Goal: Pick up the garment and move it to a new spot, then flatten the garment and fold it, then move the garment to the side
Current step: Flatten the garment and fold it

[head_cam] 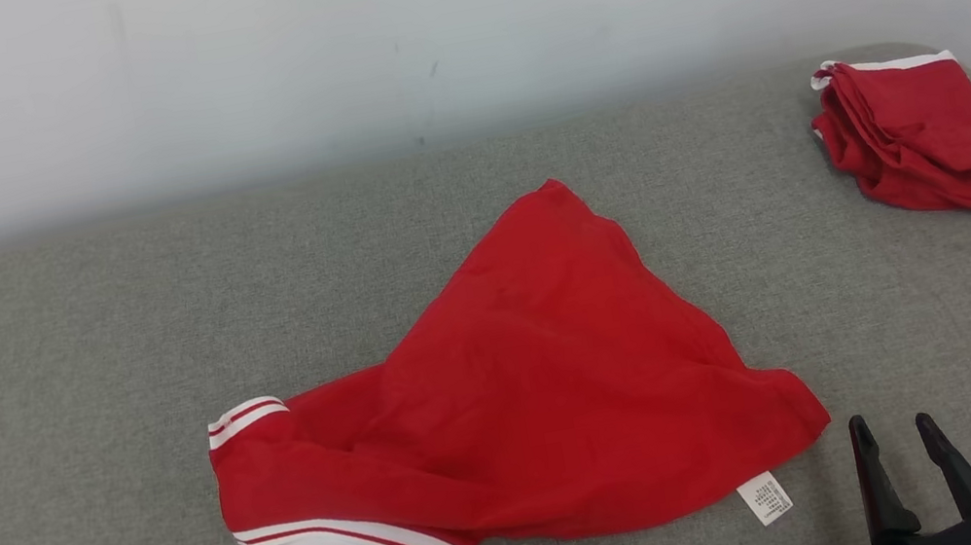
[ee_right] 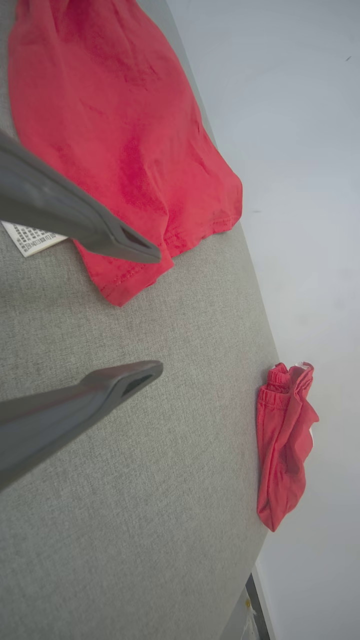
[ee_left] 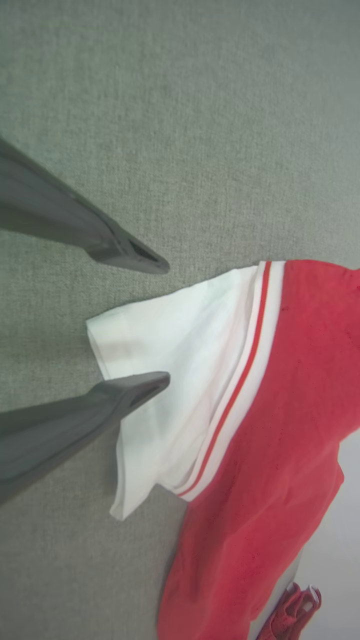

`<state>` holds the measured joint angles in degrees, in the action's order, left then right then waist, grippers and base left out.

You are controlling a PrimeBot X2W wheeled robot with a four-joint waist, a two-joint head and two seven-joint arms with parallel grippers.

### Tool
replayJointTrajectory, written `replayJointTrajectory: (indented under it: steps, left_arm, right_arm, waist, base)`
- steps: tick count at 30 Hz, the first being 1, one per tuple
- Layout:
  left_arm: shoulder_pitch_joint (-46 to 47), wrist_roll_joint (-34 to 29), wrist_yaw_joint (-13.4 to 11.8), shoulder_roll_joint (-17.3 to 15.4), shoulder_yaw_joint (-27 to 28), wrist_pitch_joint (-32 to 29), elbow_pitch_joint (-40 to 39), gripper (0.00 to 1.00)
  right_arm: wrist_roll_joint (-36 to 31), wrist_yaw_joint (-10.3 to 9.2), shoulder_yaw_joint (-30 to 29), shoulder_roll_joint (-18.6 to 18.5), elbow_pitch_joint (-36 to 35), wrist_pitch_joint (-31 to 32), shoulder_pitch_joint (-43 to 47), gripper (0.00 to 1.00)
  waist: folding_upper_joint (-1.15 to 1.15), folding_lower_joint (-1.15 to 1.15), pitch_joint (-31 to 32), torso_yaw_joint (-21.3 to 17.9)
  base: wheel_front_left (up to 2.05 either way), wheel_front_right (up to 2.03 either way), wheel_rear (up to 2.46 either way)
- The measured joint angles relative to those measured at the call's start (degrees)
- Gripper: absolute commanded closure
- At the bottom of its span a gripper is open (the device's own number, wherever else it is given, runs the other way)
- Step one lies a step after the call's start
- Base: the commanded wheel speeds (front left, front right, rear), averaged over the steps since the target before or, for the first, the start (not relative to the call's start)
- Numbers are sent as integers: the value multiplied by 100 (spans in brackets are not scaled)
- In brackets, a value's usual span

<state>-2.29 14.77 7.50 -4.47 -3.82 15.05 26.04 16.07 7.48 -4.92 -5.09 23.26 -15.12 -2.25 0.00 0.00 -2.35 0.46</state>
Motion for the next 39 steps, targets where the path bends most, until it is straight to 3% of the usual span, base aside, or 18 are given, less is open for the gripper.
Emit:
replayJointTrajectory:
  steps: [13, 14, 15, 16, 22, 30, 35, 36, 37, 39]
  left_arm:
    - [225, 215, 0, 81, -136, 0, 894, 1]
    - [261, 227, 0, 82, -151, 1, 960, 52]
    - [286, 247, 0, 88, -147, 1, 1016, 72]
    - [314, 265, 0, 90, -147, 1, 1060, 100]
    - [370, 300, 1, 109, -234, 0, 1169, 100]
    - [-18, 292, 1, -192, 259, 0, 677, 100]
    - [-166, 293, 1, -180, 272, 0, 608, 97]
    - [-168, 292, 0, -171, 269, 0, 608, 58]
    - [-170, 291, 1, -158, 277, 0, 601, 0]
    - [-181, 292, 0, -102, 343, 0, 538, 0]
  right_arm:
    - [43, 0, 42, -35, 24, 0, 1, 0]
    - [43, 0, 37, -35, 29, 0, 5, 0]
    - [43, 0, 35, -35, 33, -1, 13, 0]
    - [43, 0, 29, -40, 43, 0, 28, 0]
    - [44, 0, -8, -59, 100, 0, 129, 0]
    - [57, 0, 29, -56, 181, 0, 228, 0]
    - [112, 0, 154, -122, 422, 0, 317, 0]
    - [133, 0, 220, -159, 487, 0, 336, 0]
    - [154, 0, 283, -192, 539, 0, 341, 0]
    - [180, 0, 383, -269, 581, 0, 335, 0]
  waist:
    - [0, 0, 34, -165]
    - [0, 0, 44, -162]
    - [0, 0, 53, -154]
    - [0, 0, 62, -143]
    - [0, 0, 139, -11]
    - [0, 0, 229, 279]
    - [0, 0, 260, 372]
    - [0, 0, 268, 379]
    - [0, 0, 276, 382]
    - [0, 0, 286, 372]
  base:
    - [0, 0, 0]
    - [0, 0, 0]
    - [0, 0, 0]
    - [0, 0, 0]
    - [0, 0, 0]
    - [0, 0, 0]
    - [0, 0, 0]
    - [0, 0, 0]
    - [0, 0, 0]
    - [0, 0, 0]
